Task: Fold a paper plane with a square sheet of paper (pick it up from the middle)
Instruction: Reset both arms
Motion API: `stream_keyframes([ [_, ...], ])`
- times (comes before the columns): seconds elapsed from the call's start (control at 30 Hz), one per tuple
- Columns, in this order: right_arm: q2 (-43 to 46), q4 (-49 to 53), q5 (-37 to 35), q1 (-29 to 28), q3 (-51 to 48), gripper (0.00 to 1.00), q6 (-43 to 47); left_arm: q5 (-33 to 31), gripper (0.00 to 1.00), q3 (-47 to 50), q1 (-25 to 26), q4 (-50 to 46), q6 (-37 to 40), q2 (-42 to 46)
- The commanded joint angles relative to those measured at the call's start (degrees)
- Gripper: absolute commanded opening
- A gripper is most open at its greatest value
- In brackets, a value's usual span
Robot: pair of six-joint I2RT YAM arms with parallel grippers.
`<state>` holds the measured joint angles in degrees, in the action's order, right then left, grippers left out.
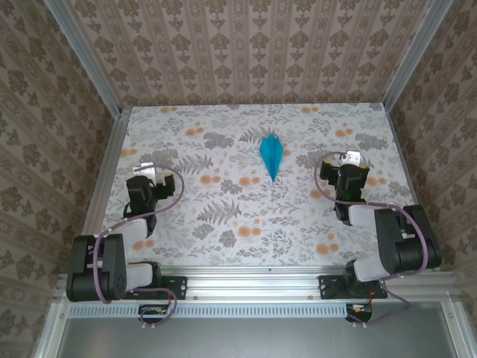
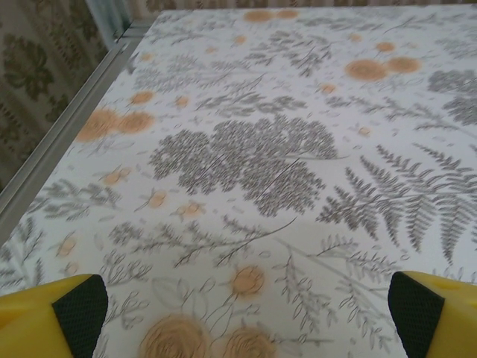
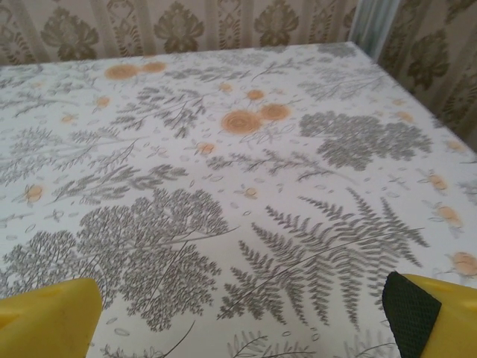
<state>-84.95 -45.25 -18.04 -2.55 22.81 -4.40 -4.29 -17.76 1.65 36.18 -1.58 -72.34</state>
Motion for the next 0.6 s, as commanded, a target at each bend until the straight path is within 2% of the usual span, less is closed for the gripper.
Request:
stream_keyframes([
  [0.0, -3.19, -9.4, 6.3, 0.09, -1.49, 1.0, 1.41, 3.76, 1.0, -0.62, -0.89, 6.13, 1.89, -1.28],
  [0.13, -4.0, -10.7, 6.75, 0.09, -1.8, 1.0, 1.66, 3.43, 1.0, -1.49, -2.17, 7.64, 1.52, -3.65],
  [0.4, -4.03, -9.77, 6.55, 0.09, -1.36, 1.0, 1.59, 4.57, 1.0, -4.07, -2.92, 13.77, 1.51, -14.78],
  [0.57, -4.0, -9.68, 6.47, 0.09, -1.27, 1.0, 1.59, 2.68, 1.0, -5.61, -1.45, 10.67, 2.9, -14.82],
])
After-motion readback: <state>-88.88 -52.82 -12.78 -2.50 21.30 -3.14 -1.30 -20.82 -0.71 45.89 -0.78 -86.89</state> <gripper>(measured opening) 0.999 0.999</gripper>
